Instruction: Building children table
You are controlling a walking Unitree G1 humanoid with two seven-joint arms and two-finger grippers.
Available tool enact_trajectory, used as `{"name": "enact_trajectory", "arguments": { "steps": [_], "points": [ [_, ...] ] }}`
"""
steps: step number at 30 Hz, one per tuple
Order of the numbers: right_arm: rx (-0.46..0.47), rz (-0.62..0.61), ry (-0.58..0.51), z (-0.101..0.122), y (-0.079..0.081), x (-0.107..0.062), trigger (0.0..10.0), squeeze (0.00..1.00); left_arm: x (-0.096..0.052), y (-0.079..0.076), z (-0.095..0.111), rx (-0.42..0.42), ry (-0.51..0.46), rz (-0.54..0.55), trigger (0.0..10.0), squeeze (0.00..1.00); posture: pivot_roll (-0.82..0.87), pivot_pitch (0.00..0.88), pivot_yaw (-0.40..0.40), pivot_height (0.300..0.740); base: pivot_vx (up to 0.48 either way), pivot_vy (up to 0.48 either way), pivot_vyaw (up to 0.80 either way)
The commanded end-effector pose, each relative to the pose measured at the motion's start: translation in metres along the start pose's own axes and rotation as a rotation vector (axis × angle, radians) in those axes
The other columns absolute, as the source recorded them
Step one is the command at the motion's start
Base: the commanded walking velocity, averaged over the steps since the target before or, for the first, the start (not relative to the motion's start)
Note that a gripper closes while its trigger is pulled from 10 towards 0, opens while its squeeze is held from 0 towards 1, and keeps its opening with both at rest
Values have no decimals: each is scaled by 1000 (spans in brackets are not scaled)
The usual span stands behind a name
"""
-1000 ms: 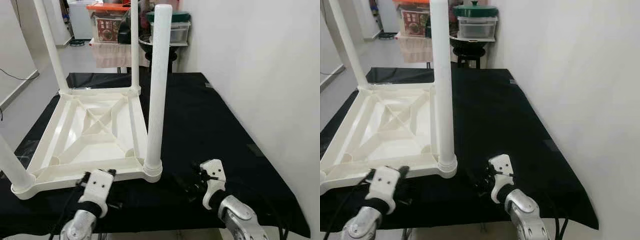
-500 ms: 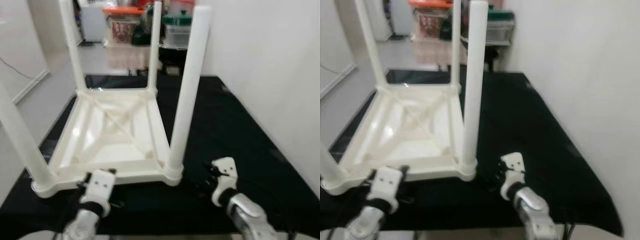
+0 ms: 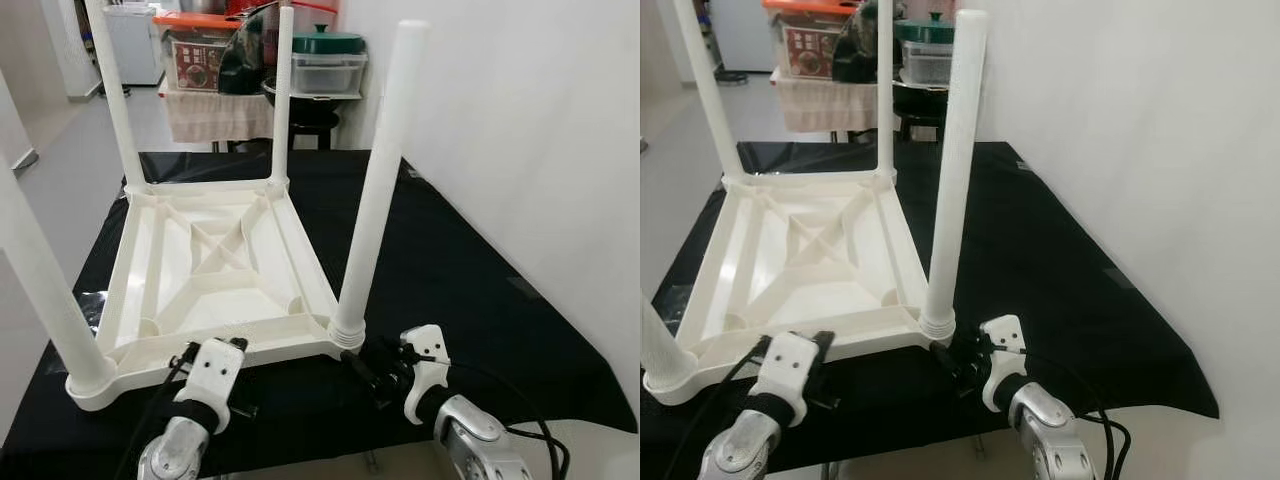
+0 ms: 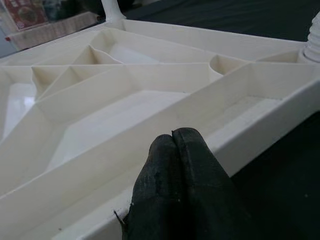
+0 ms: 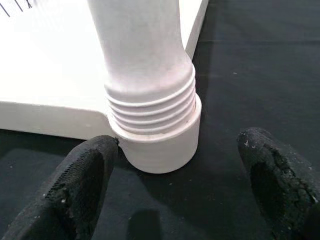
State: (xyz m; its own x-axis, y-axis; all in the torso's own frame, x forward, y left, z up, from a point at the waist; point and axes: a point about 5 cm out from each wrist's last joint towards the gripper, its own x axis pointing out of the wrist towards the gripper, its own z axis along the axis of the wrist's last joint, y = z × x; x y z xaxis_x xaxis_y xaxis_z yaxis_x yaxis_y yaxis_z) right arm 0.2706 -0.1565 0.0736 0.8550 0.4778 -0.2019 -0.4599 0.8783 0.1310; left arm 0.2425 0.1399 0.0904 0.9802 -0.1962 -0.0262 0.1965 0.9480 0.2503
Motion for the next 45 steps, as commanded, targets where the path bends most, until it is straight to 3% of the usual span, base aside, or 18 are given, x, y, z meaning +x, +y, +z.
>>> {"name": "enact_trajectory", "arguments": {
  "steps": [1,12,19,23,25,31,36,42,45],
  "points": [
    [-2,1,-33,7,-2,2,10000,0,1,-3,-3,12,8,-39,10000,0,-3,0,-67,740,0,0,0],
    [-39,42,-72,16,5,4,10000,0,8,-7,0,-45,-2,-135,10000,0,-42,0,-35,740,0,0,0],
    [-84,-22,-91,26,-3,8,10000,0,15,0,5,-188,-6,-143,10000,0,-59,0,-23,740,0,0,0],
    [-49,-48,-115,30,-6,9,10000,0,16,4,7,-255,-10,-139,10000,0,-64,0,-22,740,0,0,0],
    [-30,-64,-133,37,-9,13,10000,0,23,13,11,-305,-25,-118,10000,0,-75,0,-14,740,0,0,0],
    [-25,-61,-150,42,-9,16,10000,0,25,18,14,-294,-42,-128,10000,0,-75,0,-8,740,0,0,0],
    [-30,-54,-145,39,-4,13,10000,0,21,13,13,-260,-34,-167,10000,0,-72,0,-5,740,0,0,0],
    [5,-45,-155,36,1,-1,10000,0,7,5,13,-250,-35,-216,10000,0,-72,0,6,740,0,0,0],
    [30,53,-150,38,10,-13,10000,0,-4,1,20,-260,-37,-303,10000,0,-47,0,-5,740,0,0,0]
  ]
}}
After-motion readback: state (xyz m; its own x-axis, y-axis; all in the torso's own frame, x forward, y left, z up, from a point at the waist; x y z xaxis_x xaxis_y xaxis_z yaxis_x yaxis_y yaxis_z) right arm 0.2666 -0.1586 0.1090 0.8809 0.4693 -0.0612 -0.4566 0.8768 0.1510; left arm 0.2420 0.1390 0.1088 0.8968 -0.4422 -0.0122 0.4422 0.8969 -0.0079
